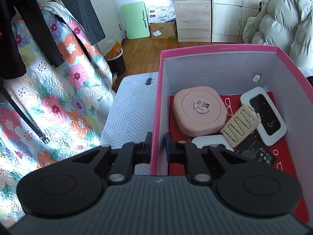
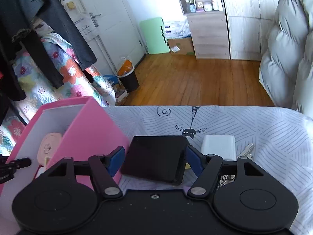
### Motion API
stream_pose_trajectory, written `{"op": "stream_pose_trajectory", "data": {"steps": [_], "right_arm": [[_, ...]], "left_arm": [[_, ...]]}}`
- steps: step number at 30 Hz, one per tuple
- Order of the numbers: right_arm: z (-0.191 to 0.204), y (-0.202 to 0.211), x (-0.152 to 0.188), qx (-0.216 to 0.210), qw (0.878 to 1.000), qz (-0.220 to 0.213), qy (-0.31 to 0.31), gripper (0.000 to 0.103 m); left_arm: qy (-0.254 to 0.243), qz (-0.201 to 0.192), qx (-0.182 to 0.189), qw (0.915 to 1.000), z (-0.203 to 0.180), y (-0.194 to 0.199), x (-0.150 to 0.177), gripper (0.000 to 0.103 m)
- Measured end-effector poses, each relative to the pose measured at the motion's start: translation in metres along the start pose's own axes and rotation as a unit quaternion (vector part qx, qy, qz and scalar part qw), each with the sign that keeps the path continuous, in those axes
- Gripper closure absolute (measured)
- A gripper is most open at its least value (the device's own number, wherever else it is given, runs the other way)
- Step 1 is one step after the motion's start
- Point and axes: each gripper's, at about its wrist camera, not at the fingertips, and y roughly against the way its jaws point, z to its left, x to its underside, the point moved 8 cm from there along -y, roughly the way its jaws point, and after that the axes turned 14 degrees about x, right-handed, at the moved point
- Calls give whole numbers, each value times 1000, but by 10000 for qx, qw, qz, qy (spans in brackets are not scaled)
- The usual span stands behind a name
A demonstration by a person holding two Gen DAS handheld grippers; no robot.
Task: Organize rigid objects
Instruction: 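Grasp the black square case with the right tool, then carry the black case into the pink box and release it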
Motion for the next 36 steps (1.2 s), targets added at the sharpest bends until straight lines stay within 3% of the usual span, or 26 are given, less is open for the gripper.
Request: {"op": "stream_pose_trajectory", "data": {"steps": [2, 7, 12, 19, 20, 21, 26, 30, 32, 33, 34, 36], "right_arm": [[-1, -5, 4, -7, 10000, 25, -64, 34], [-11, 10, 11, 68, 9992, -326, -226, 65], [-14, 42, 22, -166, 9982, -526, -239, 77], [-4, 71, 55, -27, 9999, -79, -72, 82], [-4, 75, 61, -14, 9999, 0, -164, 85], [-5, 78, 66, -107, 9995, 74, -290, 98], [-7, 92, 79, -713, 9932, 339, -857, 98], [6, 99, 73, -158, 9997, -163, -95, 88], [11, 100, 66, 174, 9972, -532, 502, 64], [14, 98, 62, 373, 9932, -729, 827, 47], [19, 94, 59, 579, 9868, -893, 1220, 42], [28, 84, 56, 806, 9724, -1037, 1928, 42]], "left_arm": [[-14, -1, -12, 10000, -1, 0, 1, 92], [-53, 6, -49, 10000, -1, 0, 1, 92], [-107, 14, -101, 9999, -1, 1, 1, 92], [-108, 17, -114, 9999, -3, 1, 1, 92], [-110, 17, -118, 9999, -3, 1, 1, 91], [-108, 17, -116, 9999, -3, 1, 1, 91], [-102, 14, -110, 9999, -3, 1, 1, 91], [-100, 15, -112, 9999, -3, 1, 1, 91], [-105, 15, -113, 9999, -3, 1, 1, 91], [-101, 15, -112, 9999, -3, 1, 1, 91], [-100, 14, -111, 9999, -3, 1, 1, 91], [-101, 13, -110, 9999, -3, 1, 1, 91]]}}
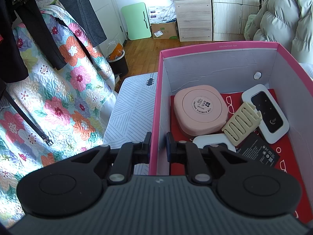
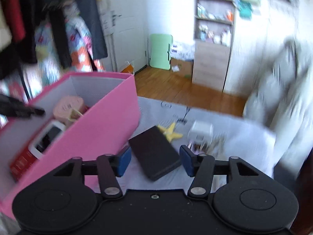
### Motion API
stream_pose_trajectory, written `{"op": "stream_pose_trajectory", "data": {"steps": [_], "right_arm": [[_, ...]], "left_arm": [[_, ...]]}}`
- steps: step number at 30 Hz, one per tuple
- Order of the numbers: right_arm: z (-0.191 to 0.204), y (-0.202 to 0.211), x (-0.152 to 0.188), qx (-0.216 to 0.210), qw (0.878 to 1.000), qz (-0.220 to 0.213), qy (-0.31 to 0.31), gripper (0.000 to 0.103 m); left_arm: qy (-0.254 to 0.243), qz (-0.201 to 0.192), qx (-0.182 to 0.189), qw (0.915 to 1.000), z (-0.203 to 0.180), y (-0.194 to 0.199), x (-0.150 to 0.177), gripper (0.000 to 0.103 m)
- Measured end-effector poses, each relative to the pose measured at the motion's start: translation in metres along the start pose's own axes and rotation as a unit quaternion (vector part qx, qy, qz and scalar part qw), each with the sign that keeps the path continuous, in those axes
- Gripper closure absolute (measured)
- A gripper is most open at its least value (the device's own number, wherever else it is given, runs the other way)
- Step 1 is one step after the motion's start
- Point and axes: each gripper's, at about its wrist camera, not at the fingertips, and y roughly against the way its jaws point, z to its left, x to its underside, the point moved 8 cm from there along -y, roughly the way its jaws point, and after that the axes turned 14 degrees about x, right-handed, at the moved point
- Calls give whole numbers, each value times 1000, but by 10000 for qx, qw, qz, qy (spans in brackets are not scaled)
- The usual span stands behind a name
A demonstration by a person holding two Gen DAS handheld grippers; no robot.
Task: Organize rigid objects
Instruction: 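Carry the black case into the pink box and release it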
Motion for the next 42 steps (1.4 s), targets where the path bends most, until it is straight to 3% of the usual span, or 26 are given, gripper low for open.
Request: {"op": "stream_pose_trajectory", "data": {"steps": [2, 6, 10, 14, 18, 23, 26, 28, 32, 40, 42], "right_arm": [[9, -10, -6, -112, 9993, -113, 342, 42], [16, -27, -12, -684, 9976, -35, 108, 41], [21, -46, -12, -516, 9976, -65, 458, 33], [24, -62, -1, -631, 9950, 276, 724, 23], [15, -66, 4, -410, 9975, 477, 320, 32], [6, -50, 9, -553, 9899, 1014, -816, 35], [12, -41, 15, -945, 9856, 1021, -957, 36], [17, -43, 24, -944, 9869, 1077, -739, 34], [25, -38, 27, -616, 9944, 815, -274, 36], [0, 6, 8, 3, 9966, 368, -743, 36], [-4, 25, 0, -65, 9965, 147, -821, 36]], "left_arm": [[-1, 0, 0, 10000, 0, 0, 0, 91], [38, -8, 28, 10000, 1, 0, 0, 91], [42, -12, 40, 10000, 1, 1, 1, 91], [37, -14, 50, 10000, 1, 0, 1, 91], [60, -23, 79, 9999, 2, 0, 1, 91], [61, -23, 80, 9999, 2, 0, 1, 91], [73, -28, 85, 9999, 3, 0, 1, 91], [94, -40, 97, 9999, 3, 1, 1, 91], [72, -53, 74, 9999, 2, 2, 1, 91], [85, -59, 75, 9999, 2, 4, 3, 91], [100, -62, 86, 9999, 2, 4, 2, 91]]}}
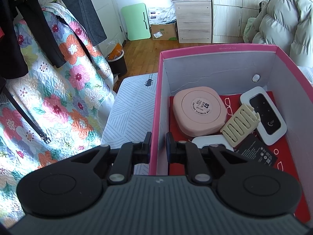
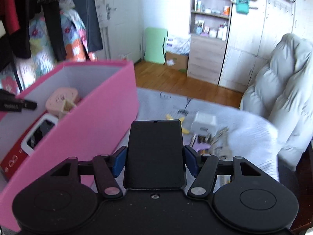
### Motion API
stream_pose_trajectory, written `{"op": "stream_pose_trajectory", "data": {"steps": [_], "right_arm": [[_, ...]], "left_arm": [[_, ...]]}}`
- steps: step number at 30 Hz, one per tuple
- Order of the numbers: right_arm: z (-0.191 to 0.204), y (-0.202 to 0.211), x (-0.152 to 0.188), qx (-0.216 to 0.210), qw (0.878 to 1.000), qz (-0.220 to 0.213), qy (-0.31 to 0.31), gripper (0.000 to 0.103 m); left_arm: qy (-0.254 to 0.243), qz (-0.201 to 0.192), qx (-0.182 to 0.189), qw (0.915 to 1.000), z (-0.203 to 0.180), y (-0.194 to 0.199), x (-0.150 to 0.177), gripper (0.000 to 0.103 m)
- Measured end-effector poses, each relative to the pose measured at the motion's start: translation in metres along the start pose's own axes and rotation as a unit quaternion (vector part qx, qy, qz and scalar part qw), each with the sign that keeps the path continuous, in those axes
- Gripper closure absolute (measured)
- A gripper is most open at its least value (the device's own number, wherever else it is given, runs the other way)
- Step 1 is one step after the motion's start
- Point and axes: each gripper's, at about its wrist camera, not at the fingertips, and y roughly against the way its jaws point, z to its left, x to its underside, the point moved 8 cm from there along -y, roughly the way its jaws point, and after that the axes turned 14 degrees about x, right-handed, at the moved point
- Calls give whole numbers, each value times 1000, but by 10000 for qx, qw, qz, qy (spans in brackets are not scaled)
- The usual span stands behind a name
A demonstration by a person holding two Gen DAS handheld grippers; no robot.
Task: Organize rigid objects
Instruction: 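Carry the black case into the pink box and release it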
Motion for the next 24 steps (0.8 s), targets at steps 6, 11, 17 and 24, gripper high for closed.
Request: {"op": "stream_pose_trajectory", "data": {"steps": [6, 11, 17, 24], "right_arm": [[27, 55, -29, -870, 9954, -411, -22, 36], [67, 74, -42, -1928, 9807, -287, 159, 36], [111, 55, -24, -1797, 9799, 392, 771, 36], [135, 42, -8, -1315, 9773, 471, 1590, 36]], "left_arm": [[10, -1, 15, 10000, 0, 0, -1, 91], [14, -16, 20, 10000, 1, -1, -1, 91], [16, -13, 5, 10000, 1, 0, -1, 91], [4, -38, 8, 10000, 0, 0, -1, 91]]}}
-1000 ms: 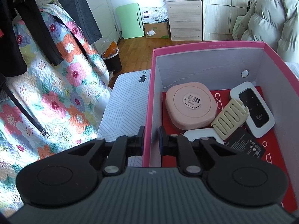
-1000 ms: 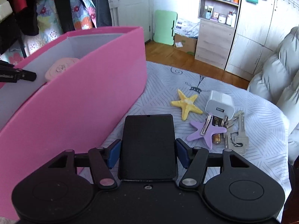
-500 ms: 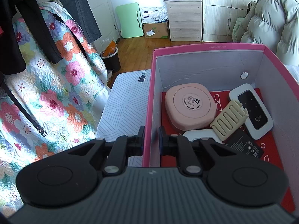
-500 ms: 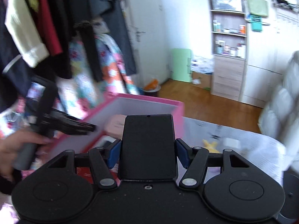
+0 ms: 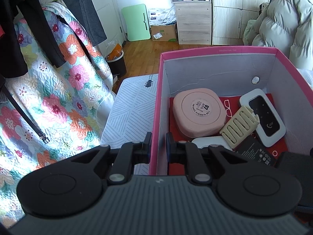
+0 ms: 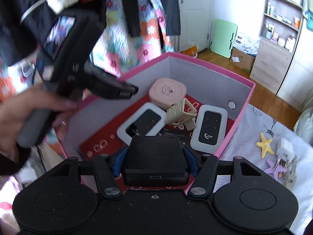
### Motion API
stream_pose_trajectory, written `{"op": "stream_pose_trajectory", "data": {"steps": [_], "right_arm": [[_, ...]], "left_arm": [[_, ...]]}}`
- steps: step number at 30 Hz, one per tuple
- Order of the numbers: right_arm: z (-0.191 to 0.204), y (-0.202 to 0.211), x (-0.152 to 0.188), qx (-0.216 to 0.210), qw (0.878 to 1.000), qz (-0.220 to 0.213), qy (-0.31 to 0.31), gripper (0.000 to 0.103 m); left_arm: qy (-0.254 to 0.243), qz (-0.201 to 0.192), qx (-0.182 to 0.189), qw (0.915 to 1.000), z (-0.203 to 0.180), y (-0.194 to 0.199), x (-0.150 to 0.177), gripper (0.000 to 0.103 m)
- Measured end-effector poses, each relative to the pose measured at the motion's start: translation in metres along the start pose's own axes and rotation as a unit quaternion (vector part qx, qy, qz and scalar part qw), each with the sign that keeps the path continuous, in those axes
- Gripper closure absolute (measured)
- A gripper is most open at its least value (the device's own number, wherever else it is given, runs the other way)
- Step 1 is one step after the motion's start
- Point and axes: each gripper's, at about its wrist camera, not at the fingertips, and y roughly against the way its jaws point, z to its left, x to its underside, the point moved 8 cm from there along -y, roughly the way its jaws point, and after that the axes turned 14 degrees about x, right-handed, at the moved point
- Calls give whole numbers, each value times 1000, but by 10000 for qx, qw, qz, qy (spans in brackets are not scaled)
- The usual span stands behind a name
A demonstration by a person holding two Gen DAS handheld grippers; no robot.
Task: Organize rigid objects
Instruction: 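Carry the black case into the pink box and release it, then grasp the black-and-gold AA battery with the right tool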
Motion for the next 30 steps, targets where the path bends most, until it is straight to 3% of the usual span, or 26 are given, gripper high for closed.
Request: {"op": "stream_pose_trajectory", "data": {"steps": [4, 11, 14, 18, 24, 30], "right_arm": [[-5, 8, 3, 178, 9996, -225, 12, 26], [-44, 54, 14, 399, 9902, -1028, -862, 22], [-72, 62, 30, 248, 9855, -909, -1408, 22], [-105, 51, 58, 443, 9796, -642, -1851, 22], [-137, 11, 101, 1060, 9689, -186, -2229, 23], [-161, -11, 119, 1636, 9641, -190, -2083, 27]], "left_arm": [[-44, -30, -32, 10000, -3, 0, 0, 91], [-53, -39, -31, 10000, -4, 1, 2, 91], [-68, -35, -49, 10000, -6, 0, 2, 91], [-69, -34, -50, 10000, -4, 0, 2, 91], [-80, -29, -61, 9999, -6, 0, 2, 91], [-53, -36, -48, 10000, -4, 0, 1, 91]]}}
